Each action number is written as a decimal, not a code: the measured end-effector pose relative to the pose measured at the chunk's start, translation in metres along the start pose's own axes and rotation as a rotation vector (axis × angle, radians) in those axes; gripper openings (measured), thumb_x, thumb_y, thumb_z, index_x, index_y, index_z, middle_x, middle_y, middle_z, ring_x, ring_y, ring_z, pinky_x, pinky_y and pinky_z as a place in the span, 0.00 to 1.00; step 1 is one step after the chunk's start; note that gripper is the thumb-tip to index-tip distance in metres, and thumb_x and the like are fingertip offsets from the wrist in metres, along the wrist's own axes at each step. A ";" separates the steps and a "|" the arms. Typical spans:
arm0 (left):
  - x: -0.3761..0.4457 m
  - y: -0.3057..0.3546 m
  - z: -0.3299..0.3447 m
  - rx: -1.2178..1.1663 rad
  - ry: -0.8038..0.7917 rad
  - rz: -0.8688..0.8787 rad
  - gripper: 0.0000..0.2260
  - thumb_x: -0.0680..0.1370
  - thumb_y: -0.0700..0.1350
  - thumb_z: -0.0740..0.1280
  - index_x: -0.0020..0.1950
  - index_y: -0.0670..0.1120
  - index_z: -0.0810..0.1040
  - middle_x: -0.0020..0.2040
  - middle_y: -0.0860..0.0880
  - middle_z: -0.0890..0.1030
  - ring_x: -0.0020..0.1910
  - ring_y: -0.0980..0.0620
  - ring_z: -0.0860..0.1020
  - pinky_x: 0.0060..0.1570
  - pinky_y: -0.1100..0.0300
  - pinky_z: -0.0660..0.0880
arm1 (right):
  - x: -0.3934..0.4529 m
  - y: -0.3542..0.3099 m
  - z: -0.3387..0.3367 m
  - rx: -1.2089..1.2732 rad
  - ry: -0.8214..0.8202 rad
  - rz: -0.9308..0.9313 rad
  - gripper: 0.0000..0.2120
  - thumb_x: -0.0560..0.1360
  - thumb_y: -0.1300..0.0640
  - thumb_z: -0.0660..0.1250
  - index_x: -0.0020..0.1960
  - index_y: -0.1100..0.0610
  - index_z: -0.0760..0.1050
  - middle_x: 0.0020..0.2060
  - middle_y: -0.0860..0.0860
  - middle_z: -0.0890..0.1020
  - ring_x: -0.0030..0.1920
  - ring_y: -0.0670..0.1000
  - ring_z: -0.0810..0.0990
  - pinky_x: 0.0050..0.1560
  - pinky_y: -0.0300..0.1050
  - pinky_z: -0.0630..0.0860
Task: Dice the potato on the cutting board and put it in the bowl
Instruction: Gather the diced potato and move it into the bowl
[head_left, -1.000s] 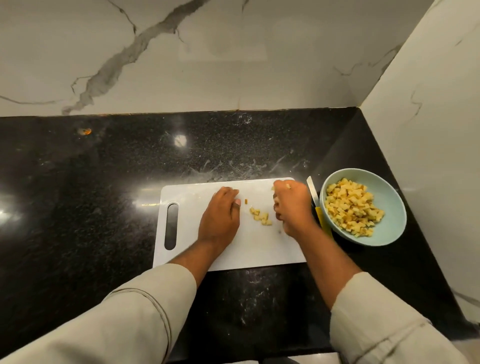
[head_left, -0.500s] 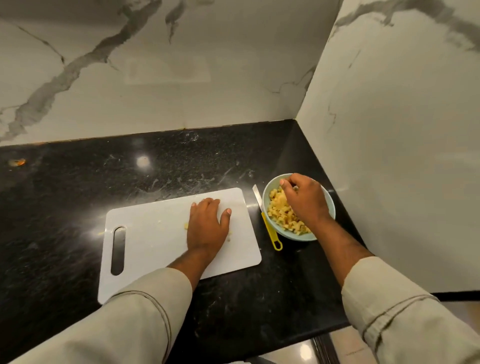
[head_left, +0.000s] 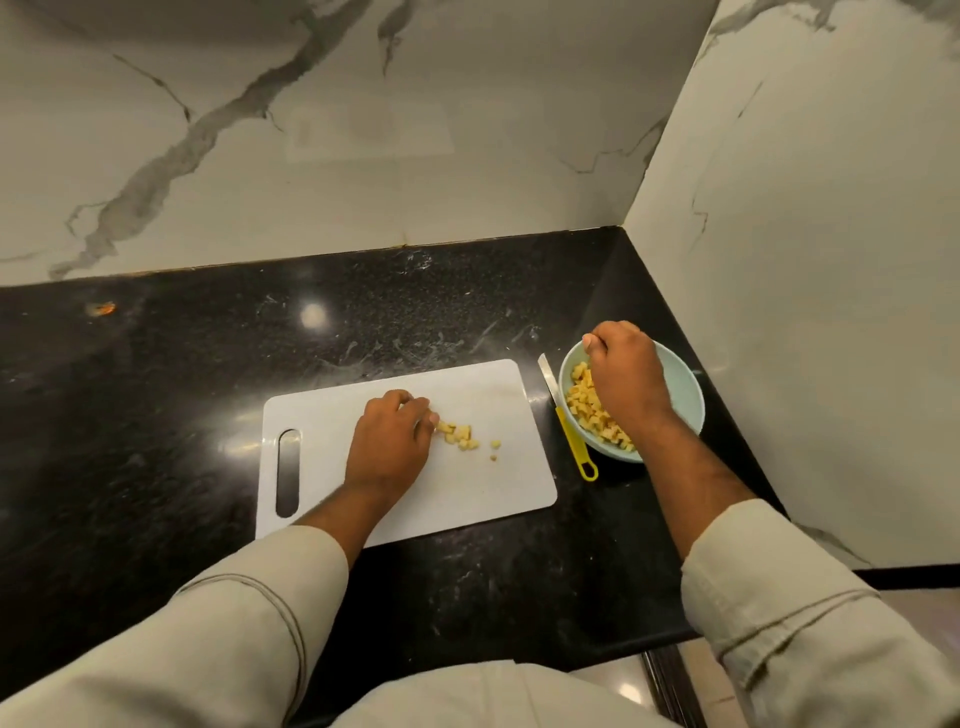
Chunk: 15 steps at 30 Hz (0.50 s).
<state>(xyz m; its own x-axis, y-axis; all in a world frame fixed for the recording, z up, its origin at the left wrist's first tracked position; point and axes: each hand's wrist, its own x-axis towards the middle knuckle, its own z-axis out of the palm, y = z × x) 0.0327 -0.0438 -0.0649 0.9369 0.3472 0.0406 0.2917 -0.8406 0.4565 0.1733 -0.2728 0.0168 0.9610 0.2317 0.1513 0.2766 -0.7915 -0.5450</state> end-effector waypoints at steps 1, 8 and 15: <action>0.001 -0.001 -0.001 -0.008 -0.020 0.009 0.15 0.81 0.50 0.60 0.63 0.45 0.78 0.60 0.46 0.76 0.58 0.47 0.72 0.57 0.54 0.71 | -0.002 -0.006 0.001 0.045 0.025 0.024 0.12 0.82 0.56 0.58 0.48 0.62 0.77 0.44 0.55 0.77 0.45 0.52 0.76 0.48 0.51 0.76; 0.008 0.007 -0.008 0.029 -0.148 0.107 0.15 0.80 0.50 0.61 0.66 0.50 0.75 0.59 0.47 0.73 0.55 0.48 0.72 0.51 0.57 0.73 | -0.038 -0.058 0.052 0.229 -0.238 0.089 0.06 0.76 0.61 0.66 0.41 0.59 0.80 0.38 0.52 0.82 0.40 0.50 0.79 0.43 0.46 0.75; 0.000 -0.006 -0.014 -0.110 -0.219 0.109 0.11 0.78 0.43 0.64 0.60 0.47 0.79 0.53 0.48 0.75 0.51 0.49 0.74 0.52 0.57 0.73 | -0.070 -0.066 0.098 -0.110 -0.336 0.172 0.11 0.76 0.66 0.61 0.55 0.61 0.78 0.54 0.58 0.80 0.55 0.58 0.77 0.53 0.46 0.72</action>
<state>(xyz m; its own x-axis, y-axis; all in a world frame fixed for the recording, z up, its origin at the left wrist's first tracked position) 0.0285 -0.0326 -0.0553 0.9845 0.1490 -0.0928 0.1754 -0.8138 0.5541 0.0873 -0.1816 -0.0391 0.9427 0.2482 -0.2229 0.1283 -0.8865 -0.4446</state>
